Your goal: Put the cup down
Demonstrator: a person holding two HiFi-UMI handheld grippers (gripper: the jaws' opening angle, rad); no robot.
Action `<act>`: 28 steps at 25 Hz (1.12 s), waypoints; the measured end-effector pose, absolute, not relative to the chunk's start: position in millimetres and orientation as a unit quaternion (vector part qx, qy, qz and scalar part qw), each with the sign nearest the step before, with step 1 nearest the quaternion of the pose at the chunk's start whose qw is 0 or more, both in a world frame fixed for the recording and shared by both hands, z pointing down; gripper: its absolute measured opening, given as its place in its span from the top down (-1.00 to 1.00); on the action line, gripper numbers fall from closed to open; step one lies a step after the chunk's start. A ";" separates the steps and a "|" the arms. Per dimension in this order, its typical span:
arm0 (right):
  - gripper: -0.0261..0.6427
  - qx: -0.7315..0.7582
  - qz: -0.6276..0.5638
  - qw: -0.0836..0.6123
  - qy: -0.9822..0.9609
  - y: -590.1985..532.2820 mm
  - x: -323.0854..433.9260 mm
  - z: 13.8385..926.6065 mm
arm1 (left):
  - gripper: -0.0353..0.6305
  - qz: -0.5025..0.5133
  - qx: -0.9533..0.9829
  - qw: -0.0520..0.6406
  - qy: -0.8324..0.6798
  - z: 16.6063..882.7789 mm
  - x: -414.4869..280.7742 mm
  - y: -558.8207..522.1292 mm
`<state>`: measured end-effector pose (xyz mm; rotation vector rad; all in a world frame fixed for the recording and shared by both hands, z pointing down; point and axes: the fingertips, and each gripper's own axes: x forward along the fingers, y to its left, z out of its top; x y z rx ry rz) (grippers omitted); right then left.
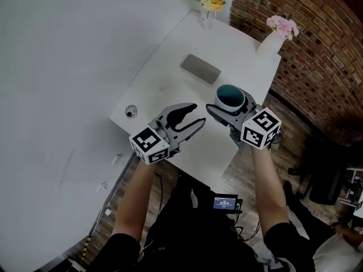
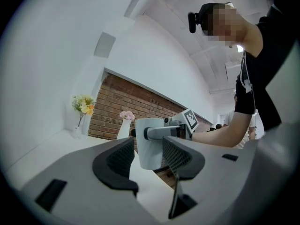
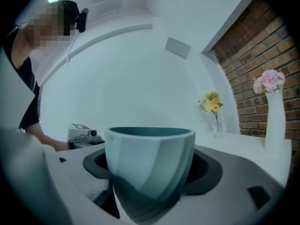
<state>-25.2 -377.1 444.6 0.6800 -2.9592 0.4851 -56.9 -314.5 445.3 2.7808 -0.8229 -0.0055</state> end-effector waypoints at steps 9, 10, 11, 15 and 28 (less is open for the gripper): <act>-0.27 0.239 0.144 0.042 -0.959 -438.9 -45.8 480.5 | 0.35 -0.002 0.949 0.115 -0.293 461.9 -66.2 -357.9; -0.27 0.241 0.141 0.042 -0.959 -445.4 -47.4 483.6 | 0.35 -0.003 0.949 0.114 -0.294 464.0 -67.0 -362.9; -0.27 0.243 0.140 0.042 -0.959 -452.0 -48.7 486.6 | 0.35 -0.003 0.949 0.113 -0.295 465.9 -67.5 -367.7; -0.27 0.255 0.135 0.037 -0.957 -478.3 -51.2 500.2 | 0.35 0.002 0.950 0.109 -0.294 474.5 -67.2 -382.7; -0.27 0.267 0.130 0.044 -0.954 -551.1 -68.4 545.3 | 0.35 0.006 0.948 0.106 -0.300 493.4 -72.1 -420.2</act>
